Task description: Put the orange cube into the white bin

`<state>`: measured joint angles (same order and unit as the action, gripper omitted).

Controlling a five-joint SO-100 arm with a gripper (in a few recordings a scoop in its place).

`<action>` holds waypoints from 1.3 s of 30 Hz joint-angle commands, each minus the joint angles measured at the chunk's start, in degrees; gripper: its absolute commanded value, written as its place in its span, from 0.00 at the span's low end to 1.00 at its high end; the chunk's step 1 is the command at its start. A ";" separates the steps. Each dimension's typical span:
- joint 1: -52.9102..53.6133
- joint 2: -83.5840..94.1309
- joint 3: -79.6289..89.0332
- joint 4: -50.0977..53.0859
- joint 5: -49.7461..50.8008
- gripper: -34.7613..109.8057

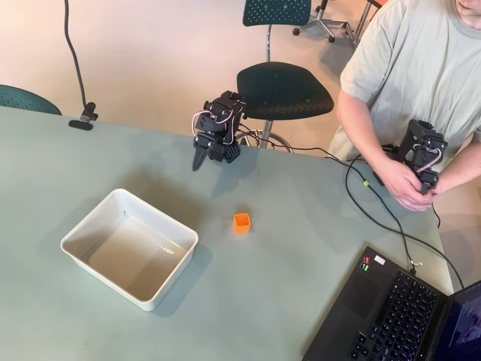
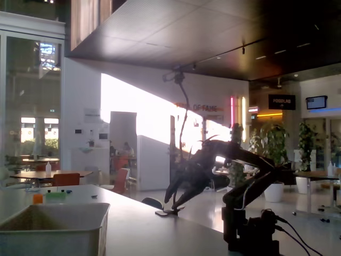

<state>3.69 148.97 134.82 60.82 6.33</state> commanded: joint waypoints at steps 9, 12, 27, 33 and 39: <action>-19.86 -14.85 -9.49 -0.70 0.09 0.33; -23.64 -17.31 -12.22 -0.70 0.18 0.33; -30.06 -40.08 -24.87 -1.23 0.44 0.33; -30.06 -43.24 -27.07 -0.97 0.44 0.39; -30.23 -43.51 -26.37 -0.53 0.44 0.54</action>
<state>-26.19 105.47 110.13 59.77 6.50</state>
